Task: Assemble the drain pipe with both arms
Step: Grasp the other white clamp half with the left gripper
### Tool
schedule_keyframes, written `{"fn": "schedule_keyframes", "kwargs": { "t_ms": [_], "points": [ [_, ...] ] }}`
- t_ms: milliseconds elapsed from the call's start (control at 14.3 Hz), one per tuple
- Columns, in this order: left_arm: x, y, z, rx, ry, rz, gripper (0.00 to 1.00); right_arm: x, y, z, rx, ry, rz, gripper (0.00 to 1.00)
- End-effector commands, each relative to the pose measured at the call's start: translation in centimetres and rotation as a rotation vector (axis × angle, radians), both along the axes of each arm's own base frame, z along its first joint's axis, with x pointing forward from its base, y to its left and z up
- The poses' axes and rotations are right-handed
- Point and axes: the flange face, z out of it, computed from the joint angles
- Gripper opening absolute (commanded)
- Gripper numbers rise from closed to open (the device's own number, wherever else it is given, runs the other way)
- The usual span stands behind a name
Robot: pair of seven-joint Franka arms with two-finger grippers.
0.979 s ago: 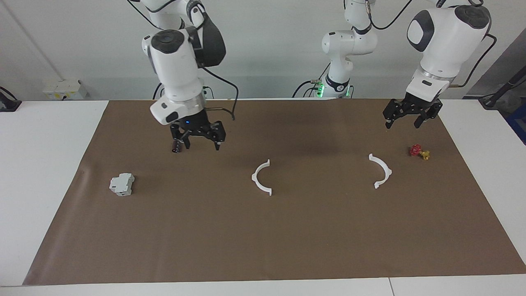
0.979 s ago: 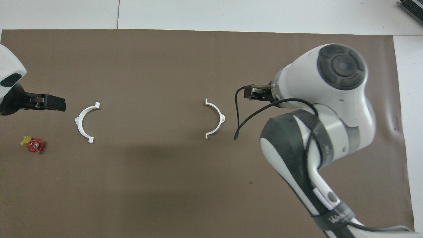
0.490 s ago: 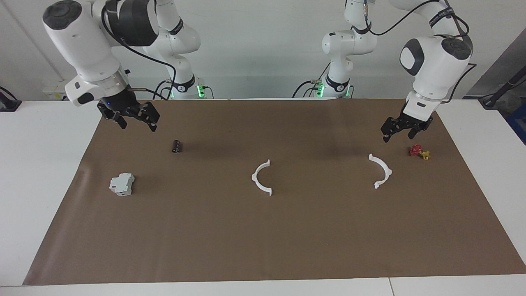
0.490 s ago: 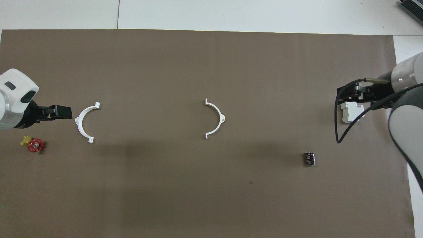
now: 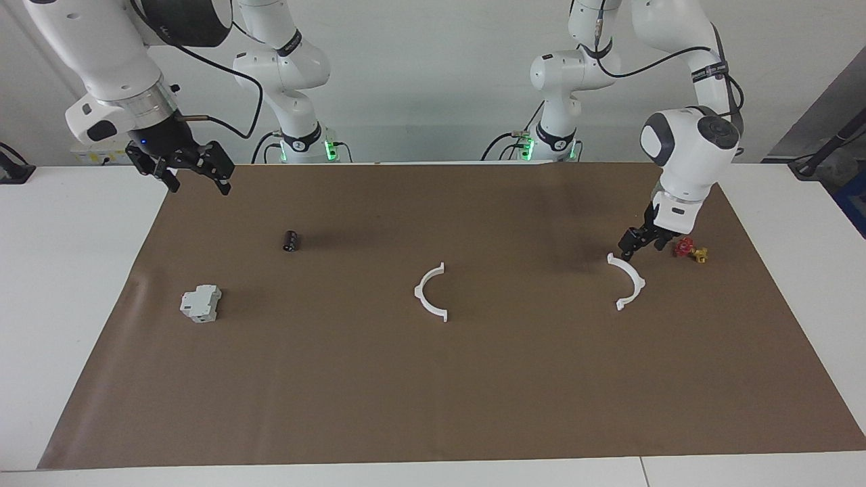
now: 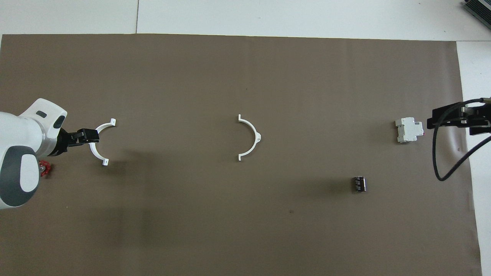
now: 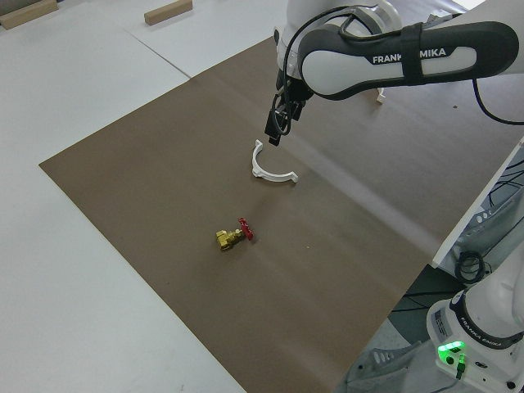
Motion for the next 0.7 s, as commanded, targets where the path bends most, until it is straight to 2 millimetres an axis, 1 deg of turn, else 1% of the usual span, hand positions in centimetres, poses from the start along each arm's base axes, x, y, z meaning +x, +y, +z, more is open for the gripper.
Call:
{"fn": "schedule_keyframes", "kwargs": {
  "t_ms": [0,70,140,210,280,420,490,630],
  "points": [
    [-0.7,1.1,-1.2,-0.009,-0.020,0.065,1.00,-0.1,0.5,3.0,-0.008,0.051,0.039,1.00],
    [-0.7,1.2,-1.4,-0.009,-0.021,0.073,1.00,0.3,0.0,2.7,0.016,0.056,0.023,1.00],
    [-0.6,1.0,-1.7,-0.009,-0.023,0.064,1.00,0.2,-0.2,2.1,0.018,0.050,0.013,1.00],
    [-0.3,0.4,-2.1,-0.008,-0.033,0.048,1.00,0.0,0.0,1.5,0.019,0.054,0.013,1.00],
    [0.1,0.2,-3.3,-0.008,-0.037,0.042,1.00,-0.1,0.0,1.5,0.020,0.054,0.011,1.00],
    [0.3,0.3,-4.9,-0.009,-0.027,0.047,1.00,-0.2,0.2,1.3,0.041,0.058,0.011,1.00],
    [0.5,0.2,-5.0,-0.009,-0.038,0.052,1.00,-0.1,0.3,1.3,0.067,0.057,0.004,1.00],
    [0.5,0.2,-5.9,-0.010,-0.029,0.053,1.00,-0.2,0.6,1.0,0.073,0.064,-0.013,1.00]
  ]
}}
